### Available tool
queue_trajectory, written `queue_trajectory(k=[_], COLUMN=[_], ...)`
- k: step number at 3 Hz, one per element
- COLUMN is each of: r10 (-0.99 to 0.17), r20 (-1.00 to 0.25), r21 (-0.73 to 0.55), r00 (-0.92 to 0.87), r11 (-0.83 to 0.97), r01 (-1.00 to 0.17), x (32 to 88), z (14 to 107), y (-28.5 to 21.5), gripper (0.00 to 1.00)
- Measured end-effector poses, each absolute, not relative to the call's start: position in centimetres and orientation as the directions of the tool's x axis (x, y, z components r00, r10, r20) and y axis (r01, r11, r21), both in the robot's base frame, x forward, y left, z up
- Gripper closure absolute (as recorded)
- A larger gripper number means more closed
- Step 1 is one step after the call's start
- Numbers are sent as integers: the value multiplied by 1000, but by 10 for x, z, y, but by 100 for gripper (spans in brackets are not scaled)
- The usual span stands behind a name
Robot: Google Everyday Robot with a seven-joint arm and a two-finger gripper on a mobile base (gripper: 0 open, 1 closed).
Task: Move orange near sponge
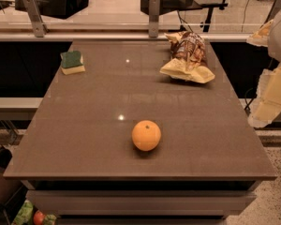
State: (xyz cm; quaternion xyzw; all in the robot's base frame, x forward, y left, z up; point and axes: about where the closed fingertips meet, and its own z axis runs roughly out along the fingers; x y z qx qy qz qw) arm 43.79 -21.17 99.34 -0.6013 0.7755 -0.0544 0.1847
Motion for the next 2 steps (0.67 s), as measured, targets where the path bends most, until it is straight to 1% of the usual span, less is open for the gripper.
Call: queue_trajectory(k=[1,2], r10=[-952,-938], r20=[-226,-285], r21=[-308,-289], r00=[-206,-198], r11=[271,281], r01=[-912,-915], x=[438,436], z=[994,987], y=[-211,-206], gripper=[0,0])
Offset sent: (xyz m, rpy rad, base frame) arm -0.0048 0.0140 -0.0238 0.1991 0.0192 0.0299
